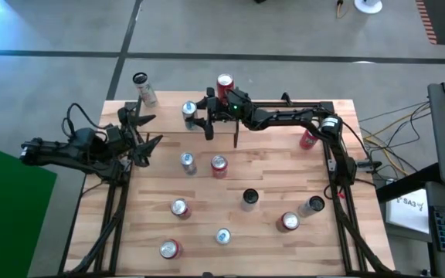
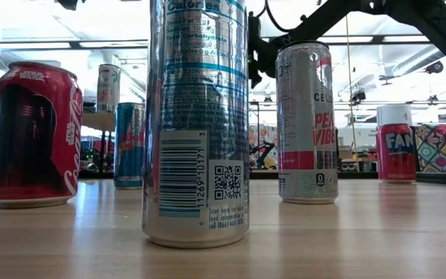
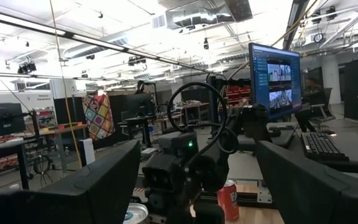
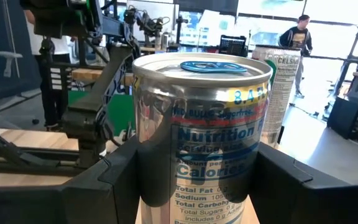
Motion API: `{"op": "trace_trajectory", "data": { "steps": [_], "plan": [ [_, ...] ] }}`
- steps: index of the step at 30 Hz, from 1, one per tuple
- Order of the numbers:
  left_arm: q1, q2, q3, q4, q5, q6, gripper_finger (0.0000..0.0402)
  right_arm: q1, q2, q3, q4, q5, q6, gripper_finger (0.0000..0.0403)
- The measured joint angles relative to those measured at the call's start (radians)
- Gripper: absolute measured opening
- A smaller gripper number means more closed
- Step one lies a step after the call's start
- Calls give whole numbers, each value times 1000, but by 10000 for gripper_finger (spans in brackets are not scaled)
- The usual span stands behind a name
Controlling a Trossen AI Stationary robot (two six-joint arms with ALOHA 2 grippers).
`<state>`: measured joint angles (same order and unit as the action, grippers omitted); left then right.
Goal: Place canned beverage on shelf
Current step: Put the blue soda can on the shelf
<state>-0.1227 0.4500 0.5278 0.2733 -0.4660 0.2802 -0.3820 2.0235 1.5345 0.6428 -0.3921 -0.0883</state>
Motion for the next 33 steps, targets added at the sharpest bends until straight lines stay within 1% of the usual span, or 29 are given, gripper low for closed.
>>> {"op": "trace_trajectory", "data": {
  "steps": [11,18,21,28,33],
  "plan": [
    [0,0,0,-1,0,0,307,-2,2,0,-56,1,-1,217],
    [0,0,0,-1,0,0,306,-2,2,0,-62,11,-13,219],
    [0,0,0,-1,0,0,307,-2,2,0,-62,22,-14,235],
    [0,0,0,-1,0,0,307,-3,2,0,-57,54,-13,295],
    [0,0,0,-2,0,0,307,-3,1,0,-61,54,-13,315]
  ]
}}
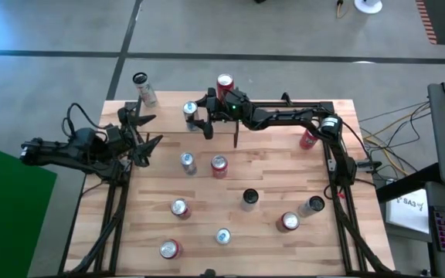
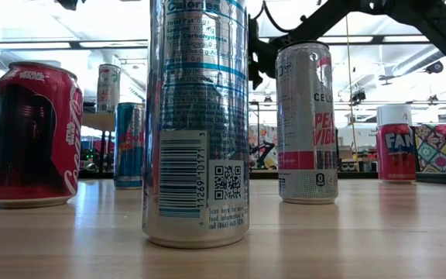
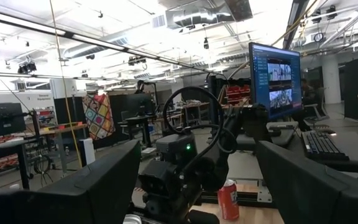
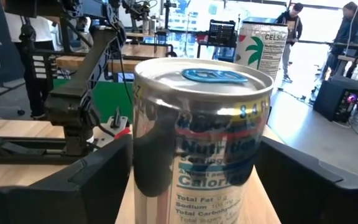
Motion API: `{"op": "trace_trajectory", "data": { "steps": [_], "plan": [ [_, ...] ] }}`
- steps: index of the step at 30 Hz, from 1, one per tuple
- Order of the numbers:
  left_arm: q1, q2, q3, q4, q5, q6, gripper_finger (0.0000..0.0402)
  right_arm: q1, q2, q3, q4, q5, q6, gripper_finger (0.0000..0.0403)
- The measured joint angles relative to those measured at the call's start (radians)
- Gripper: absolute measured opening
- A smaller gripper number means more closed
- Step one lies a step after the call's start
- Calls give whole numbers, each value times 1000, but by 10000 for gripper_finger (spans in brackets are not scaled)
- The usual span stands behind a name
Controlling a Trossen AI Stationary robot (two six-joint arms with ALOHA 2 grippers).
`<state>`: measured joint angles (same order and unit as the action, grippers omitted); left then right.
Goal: Place canned beverage on shelf
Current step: Put the blue soda can on the shelf
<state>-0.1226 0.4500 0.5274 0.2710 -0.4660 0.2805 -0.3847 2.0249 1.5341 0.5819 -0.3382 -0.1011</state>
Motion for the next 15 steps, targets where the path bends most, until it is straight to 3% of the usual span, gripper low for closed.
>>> {"op": "trace_trajectory", "data": {
  "steps": [15],
  "plan": [
    [0,0,0,-3,0,0,307,0,-90,26,-76,8,6,320]
  ]
}}
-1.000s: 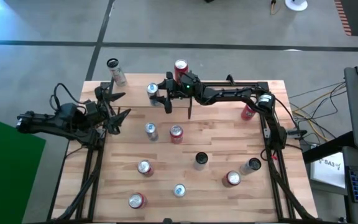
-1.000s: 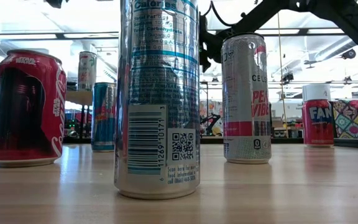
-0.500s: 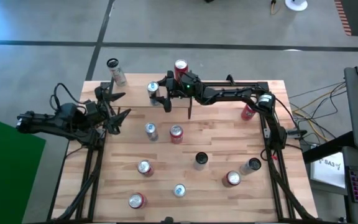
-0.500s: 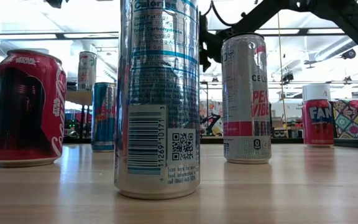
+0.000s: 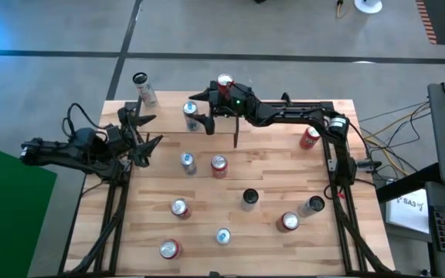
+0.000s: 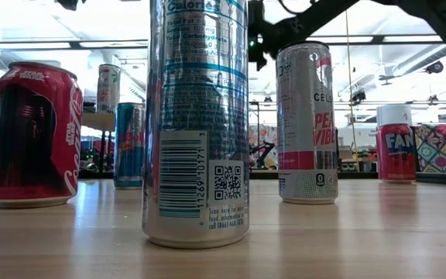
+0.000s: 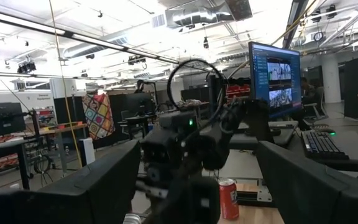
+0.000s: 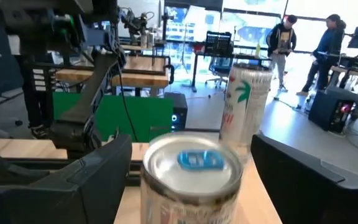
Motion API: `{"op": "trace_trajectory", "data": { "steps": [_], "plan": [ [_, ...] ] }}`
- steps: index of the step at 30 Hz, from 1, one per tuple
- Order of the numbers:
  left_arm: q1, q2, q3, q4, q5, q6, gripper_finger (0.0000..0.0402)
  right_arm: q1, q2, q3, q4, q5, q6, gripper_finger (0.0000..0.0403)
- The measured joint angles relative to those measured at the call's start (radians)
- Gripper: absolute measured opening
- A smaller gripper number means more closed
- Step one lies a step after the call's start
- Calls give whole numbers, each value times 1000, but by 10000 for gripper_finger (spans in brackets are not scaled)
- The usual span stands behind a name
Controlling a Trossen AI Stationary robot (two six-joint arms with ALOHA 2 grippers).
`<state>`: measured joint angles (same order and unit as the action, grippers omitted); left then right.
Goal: Place canned beverage on shelf
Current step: Put the blue soda can on the shelf
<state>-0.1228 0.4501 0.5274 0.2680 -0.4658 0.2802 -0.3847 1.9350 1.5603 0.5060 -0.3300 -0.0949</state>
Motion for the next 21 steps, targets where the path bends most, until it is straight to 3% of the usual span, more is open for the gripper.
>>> {"op": "trace_trajectory", "data": {
  "steps": [14,21],
  "plan": [
    [0,31,0,5,1,0,307,36,-202,58,-310,1,60,296],
    [0,35,0,9,1,0,307,131,-229,57,-462,18,71,221]
  ]
}}
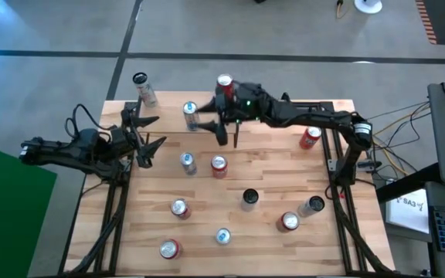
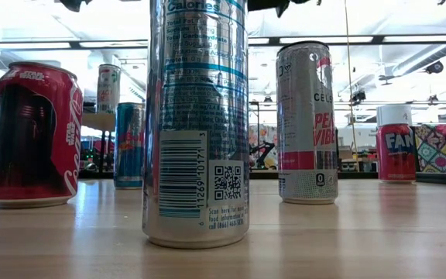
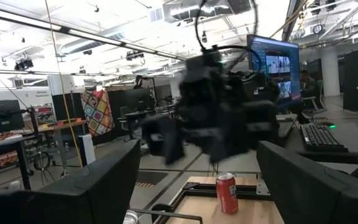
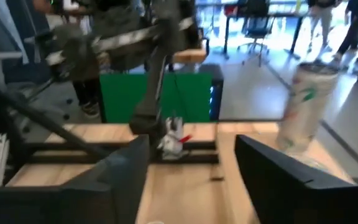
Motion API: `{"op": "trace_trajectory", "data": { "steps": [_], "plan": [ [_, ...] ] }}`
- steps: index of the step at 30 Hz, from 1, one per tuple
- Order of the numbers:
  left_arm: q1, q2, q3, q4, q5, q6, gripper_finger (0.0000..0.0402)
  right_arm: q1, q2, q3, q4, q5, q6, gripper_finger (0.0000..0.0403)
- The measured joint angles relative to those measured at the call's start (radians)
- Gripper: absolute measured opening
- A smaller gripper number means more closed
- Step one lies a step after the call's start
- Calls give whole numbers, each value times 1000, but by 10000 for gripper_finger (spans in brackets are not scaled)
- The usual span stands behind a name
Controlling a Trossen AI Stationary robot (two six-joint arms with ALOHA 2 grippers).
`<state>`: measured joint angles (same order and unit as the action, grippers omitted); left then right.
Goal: Place canned beverage on shelf
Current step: Put the blue soda can on the shelf
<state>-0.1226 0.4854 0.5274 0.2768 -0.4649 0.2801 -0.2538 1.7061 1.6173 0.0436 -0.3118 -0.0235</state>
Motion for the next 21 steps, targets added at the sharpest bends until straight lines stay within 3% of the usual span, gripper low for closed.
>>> {"op": "trace_trajectory", "data": {
  "steps": [11,21],
  "plan": [
    [0,-1,0,0,0,0,307,67,54,-1,-37,133,35,23],
    [0,0,0,-3,1,0,307,66,159,-1,-32,262,92,12]
  ]
}}
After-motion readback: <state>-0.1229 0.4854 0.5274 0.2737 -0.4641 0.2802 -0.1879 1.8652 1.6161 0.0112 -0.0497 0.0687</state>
